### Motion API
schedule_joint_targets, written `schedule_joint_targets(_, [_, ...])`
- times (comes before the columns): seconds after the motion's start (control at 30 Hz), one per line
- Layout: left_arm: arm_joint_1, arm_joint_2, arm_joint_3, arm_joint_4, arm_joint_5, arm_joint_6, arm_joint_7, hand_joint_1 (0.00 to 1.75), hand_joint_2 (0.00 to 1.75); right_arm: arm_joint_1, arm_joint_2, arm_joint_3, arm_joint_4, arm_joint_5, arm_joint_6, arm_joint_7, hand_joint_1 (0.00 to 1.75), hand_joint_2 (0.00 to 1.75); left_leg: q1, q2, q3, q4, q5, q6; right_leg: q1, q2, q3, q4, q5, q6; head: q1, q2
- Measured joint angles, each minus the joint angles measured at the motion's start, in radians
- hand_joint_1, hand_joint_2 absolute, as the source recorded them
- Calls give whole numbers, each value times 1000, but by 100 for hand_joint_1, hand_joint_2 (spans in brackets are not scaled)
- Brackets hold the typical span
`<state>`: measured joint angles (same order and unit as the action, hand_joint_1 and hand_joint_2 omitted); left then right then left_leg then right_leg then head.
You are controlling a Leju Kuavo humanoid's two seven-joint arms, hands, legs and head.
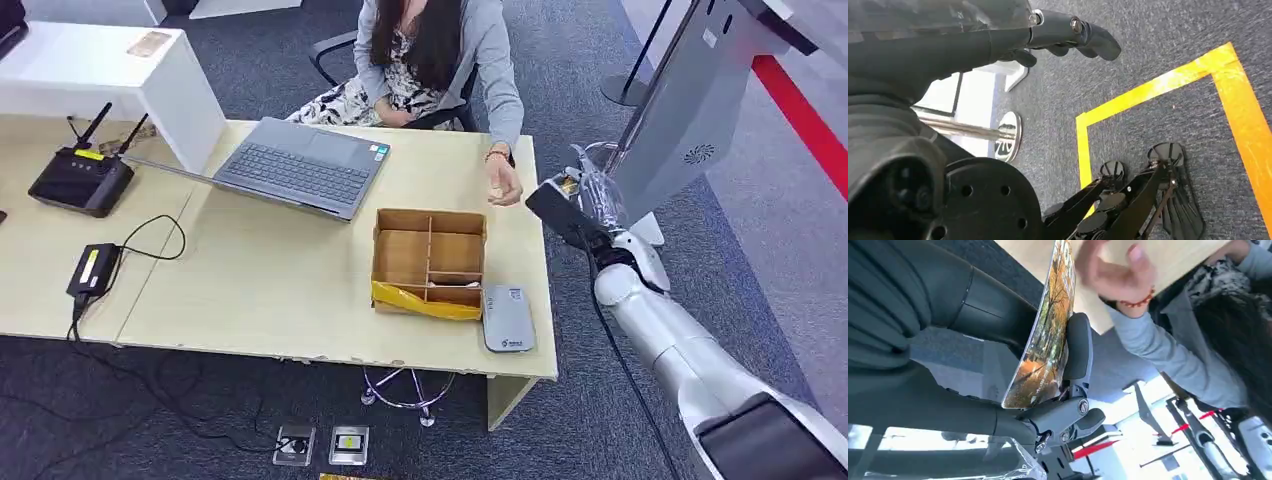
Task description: Pass the card to the sensor for recognition and then transmit it.
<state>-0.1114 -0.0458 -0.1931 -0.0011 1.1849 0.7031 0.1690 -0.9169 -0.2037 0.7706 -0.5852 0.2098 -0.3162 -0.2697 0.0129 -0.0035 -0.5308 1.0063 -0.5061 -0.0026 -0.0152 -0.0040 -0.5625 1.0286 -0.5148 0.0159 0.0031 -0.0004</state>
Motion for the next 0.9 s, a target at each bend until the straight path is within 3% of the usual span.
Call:
schedule_joint_targets(0.3, [13,6,22,0,-6,0,-23,0,0,-40,56,26,5,27,-3,2,175,175,0,0,-1,0,0,0,0,0,-1,0,0,0,0,0])
schedule_joint_targets(0.5, [50,15,35,0,-24,0,-184,0,0,-37,73,40,13,32,-8,20,175,175,0,0,-1,0,0,0,0,0,-1,0,0,0,0,0])
schedule_joint_targets(0.63, [80,21,37,0,-25,0,-215,0,0,-7,73,47,-5,42,-10,71,175,175,0,0,-1,0,0,0,0,0,-1,0,0,0,0,0])
schedule_joint_targets(0.67, [87,24,38,0,-26,0,-214,0,0,-2,72,48,-8,45,-10,79,166,175,0,0,-1,0,0,0,0,0,-1,0,0,0,0,0])
schedule_joint_targets(0.7, [95,26,38,0,-27,0,-210,0,0,4,72,48,-12,46,-10,87,2,175,0,0,-1,0,0,0,0,0,-1,0,0,0,0,0])
schedule_joint_targets(0.73, [100,26,37,0,-28,0,-206,0,0,7,72,48,-15,50,-10,93,0,0,0,0,-1,0,0,0,0,0,-1,0,0,0,0,0])
schedule_joint_targets(0.9, [130,38,37,0,-28,0,-202,0,0,26,69,48,-31,63,-13,112,0,0,0,0,-1,0,0,0,0,1,-2,0,0,0,0,0])
